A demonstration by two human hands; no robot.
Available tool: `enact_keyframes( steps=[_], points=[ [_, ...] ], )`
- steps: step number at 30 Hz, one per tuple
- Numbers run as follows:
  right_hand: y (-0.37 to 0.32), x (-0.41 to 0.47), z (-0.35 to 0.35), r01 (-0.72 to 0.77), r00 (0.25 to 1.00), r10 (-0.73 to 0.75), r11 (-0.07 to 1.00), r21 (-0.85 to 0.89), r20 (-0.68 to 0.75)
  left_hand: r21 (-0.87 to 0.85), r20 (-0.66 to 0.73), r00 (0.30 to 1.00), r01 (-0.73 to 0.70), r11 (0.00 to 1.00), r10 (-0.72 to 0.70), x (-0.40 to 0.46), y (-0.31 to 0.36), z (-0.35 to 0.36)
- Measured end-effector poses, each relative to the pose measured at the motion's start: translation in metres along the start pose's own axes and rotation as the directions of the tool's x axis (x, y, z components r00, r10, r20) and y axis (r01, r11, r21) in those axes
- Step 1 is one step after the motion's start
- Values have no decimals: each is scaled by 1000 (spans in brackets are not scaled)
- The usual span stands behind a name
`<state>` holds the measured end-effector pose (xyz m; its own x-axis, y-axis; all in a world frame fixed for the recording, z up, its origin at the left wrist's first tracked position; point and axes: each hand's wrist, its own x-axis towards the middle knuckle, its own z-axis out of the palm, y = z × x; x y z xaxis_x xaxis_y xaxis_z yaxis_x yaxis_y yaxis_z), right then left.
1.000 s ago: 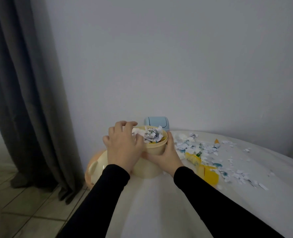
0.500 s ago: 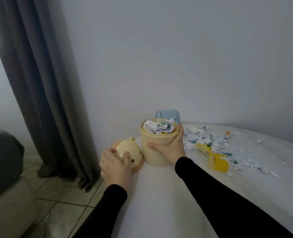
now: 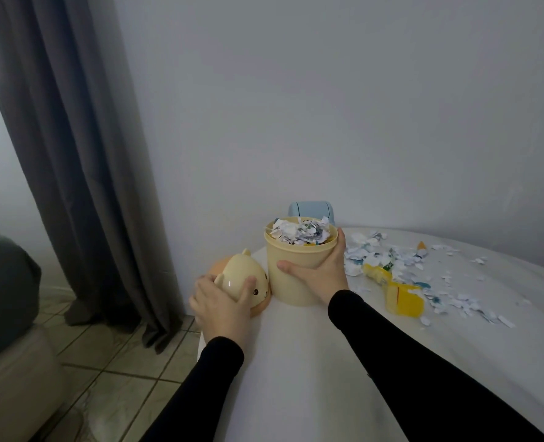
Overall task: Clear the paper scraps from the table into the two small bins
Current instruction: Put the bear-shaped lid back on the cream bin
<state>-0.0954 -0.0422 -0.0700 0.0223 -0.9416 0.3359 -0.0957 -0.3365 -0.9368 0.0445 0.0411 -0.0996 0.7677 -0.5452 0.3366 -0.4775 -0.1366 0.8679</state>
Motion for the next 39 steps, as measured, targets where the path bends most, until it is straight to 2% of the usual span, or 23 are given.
enact_keyframes(
  steps=[5,11,16,19,23,26,31,36,39],
  points=[
    [2,2,-1,13,1000,-13,1000,-7,8,110,31,999,32,993,-36,0,-4,12],
    [2,2,-1,3,1000,-3,1000,-6,15,69,0,998,65,995,-65,4,-5,18],
    [3,2,-1,9,1000,-9,1000,-7,15,-163,-60,993,89,983,-100,16,7,8],
    [2,1,0,9,1000,-9,1000,-2,19,-310,-110,993,10,951,-47,25,15,-3],
    [1,2,-1,8,1000,-8,1000,14,21,-515,-102,995,-62,855,11,27,38,-14],
    [1,2,-1,8,1000,-9,1000,29,13,-590,-57,994,-110,800,95,19,63,-17],
    [1,3,4,19,1000,-20,998,52,20,-571,116,960,-145,808,255,8,91,-10],
    [-1,-2,6,109,988,-123,984,140,96,-454,237,944,-103,885,231,13,100,-1],
    [-1,-3,13,90,989,-109,982,168,101,-423,283,932,-93,901,229,21,102,4]
  ],
)
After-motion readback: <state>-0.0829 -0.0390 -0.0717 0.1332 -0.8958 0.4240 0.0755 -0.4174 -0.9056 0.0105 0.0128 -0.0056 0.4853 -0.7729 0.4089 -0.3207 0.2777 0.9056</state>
